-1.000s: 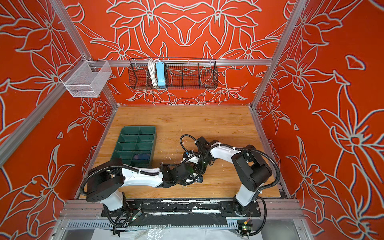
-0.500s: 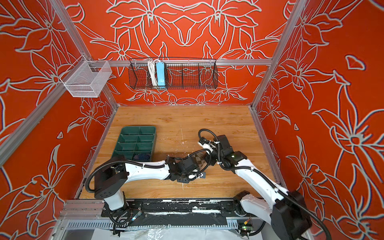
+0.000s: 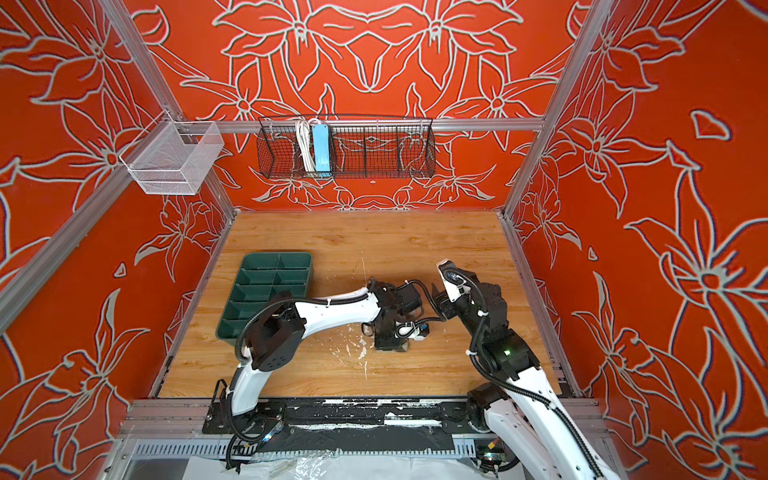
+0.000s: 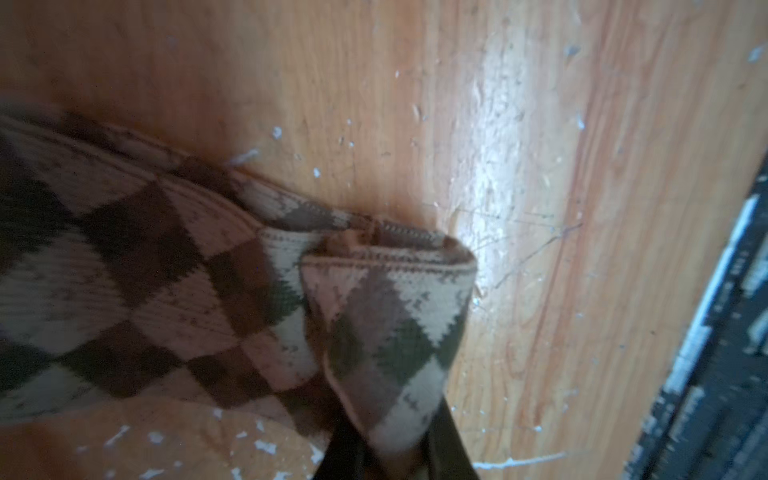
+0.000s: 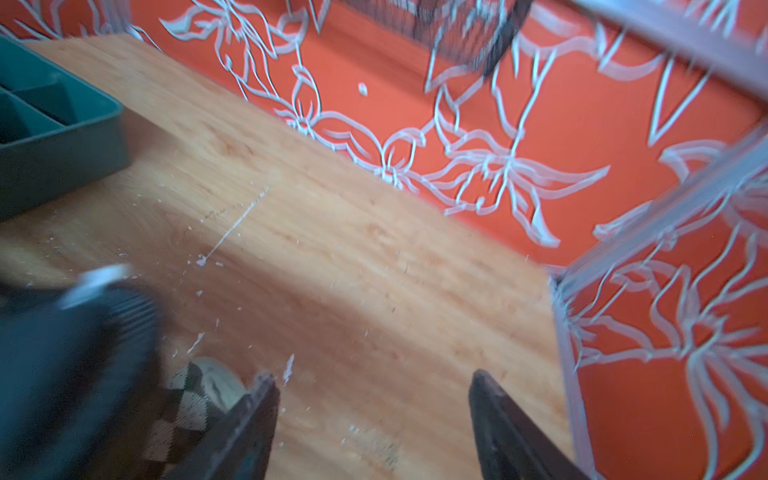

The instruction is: Roll the socks

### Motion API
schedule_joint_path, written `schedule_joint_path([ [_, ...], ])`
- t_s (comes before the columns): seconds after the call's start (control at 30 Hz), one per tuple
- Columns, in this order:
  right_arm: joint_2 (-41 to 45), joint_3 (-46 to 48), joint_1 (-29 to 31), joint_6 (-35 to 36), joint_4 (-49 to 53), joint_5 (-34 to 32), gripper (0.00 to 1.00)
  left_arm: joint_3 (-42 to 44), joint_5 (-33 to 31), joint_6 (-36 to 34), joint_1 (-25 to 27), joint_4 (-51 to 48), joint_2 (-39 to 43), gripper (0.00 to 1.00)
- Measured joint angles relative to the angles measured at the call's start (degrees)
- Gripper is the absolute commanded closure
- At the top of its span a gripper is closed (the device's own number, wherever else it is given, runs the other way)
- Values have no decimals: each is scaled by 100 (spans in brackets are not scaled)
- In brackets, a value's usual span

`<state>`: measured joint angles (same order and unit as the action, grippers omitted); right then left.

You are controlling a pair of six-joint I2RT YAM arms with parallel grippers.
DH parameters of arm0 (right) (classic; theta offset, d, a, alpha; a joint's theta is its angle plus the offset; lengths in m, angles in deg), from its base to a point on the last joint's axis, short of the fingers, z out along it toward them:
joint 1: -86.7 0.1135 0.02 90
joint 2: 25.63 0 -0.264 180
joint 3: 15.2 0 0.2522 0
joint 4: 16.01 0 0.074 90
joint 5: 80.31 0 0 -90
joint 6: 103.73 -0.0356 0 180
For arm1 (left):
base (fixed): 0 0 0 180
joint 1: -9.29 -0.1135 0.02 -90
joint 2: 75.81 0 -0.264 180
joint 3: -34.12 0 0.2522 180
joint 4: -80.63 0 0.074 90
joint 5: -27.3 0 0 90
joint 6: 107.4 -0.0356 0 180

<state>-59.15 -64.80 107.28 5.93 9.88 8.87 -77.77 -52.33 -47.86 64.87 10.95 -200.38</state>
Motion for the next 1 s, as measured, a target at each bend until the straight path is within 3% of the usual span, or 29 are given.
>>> schedule_joint_path([
  [0.13,470,-83,7,767,332,702,27,-586,776,236,-393,-575,-446,94],
  [0.3,455,-404,37,1847,1290,1825,29,-1054,1353,468,-656,-1051,-837,93],
  [0.43,144,-492,529,2208,1956,2288,30,-1239,1563,544,-741,-1237,-990,93],
  [0.6,-944,-221,2297,2159,2293,1296,27,-1416,1729,592,-802,-1412,-1134,92],
  [0.67,-1397,-2,2691,2055,2184,909,27,-1434,1753,592,-817,-1434,-1147,92],
  [1.0,-3392,330,3003,1521,710,-638,32,-1434,1735,553,-839,-1423,-1150,90],
])
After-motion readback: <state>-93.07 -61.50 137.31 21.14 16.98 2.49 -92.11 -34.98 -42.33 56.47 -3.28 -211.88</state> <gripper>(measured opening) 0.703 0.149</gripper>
